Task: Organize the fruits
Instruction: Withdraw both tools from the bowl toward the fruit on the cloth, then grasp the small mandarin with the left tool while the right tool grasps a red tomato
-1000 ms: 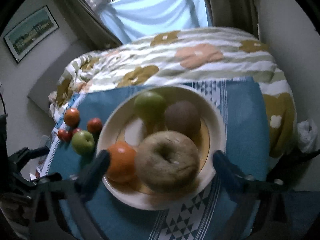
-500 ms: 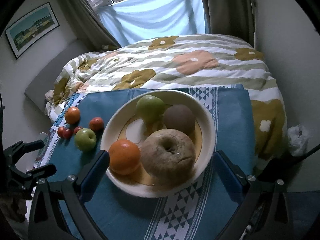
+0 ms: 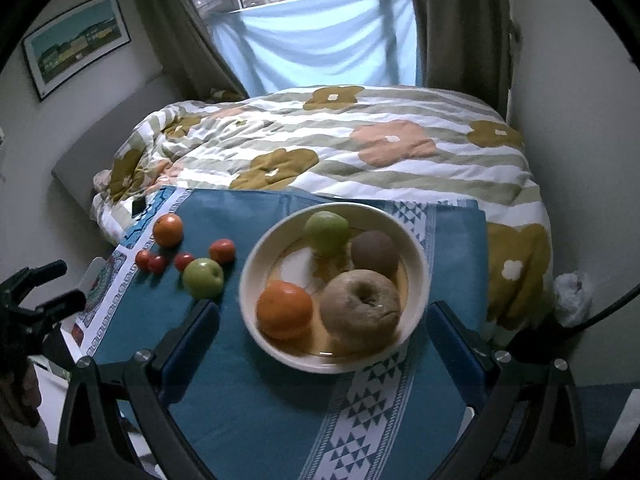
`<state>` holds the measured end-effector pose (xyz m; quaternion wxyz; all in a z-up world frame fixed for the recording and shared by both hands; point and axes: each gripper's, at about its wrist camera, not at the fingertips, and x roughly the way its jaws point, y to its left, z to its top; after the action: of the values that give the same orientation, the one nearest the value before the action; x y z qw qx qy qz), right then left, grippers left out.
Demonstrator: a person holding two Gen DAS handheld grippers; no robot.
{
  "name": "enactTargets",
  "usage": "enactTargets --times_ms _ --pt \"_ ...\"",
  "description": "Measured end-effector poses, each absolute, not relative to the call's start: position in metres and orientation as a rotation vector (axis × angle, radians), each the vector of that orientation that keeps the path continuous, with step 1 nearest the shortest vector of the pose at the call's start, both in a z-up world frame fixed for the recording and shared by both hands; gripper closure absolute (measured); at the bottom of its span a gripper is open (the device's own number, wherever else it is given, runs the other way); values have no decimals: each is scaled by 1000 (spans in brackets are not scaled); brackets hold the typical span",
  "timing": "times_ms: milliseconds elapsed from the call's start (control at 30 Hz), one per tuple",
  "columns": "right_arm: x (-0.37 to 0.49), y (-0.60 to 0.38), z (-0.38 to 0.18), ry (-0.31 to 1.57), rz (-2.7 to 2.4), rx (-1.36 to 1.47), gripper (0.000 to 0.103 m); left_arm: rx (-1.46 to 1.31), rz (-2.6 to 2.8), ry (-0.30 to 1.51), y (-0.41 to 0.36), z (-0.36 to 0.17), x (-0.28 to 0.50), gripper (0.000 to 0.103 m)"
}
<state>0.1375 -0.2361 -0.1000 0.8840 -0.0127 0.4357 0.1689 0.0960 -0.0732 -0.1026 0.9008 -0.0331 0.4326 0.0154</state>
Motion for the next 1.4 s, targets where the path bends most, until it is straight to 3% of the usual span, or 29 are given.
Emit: enactTargets --times_ms 667,1300,1400 --pt "126 -82 -94 918 362 -27 0 -24 -45 875 52 -93 104 0" --pt "153 1 -156 994 90 89 0 105 -359 1019 104 -166 187 0" --pt "155 5 -172 1013 46 120 4 133 -420 1049 102 -188 198 1"
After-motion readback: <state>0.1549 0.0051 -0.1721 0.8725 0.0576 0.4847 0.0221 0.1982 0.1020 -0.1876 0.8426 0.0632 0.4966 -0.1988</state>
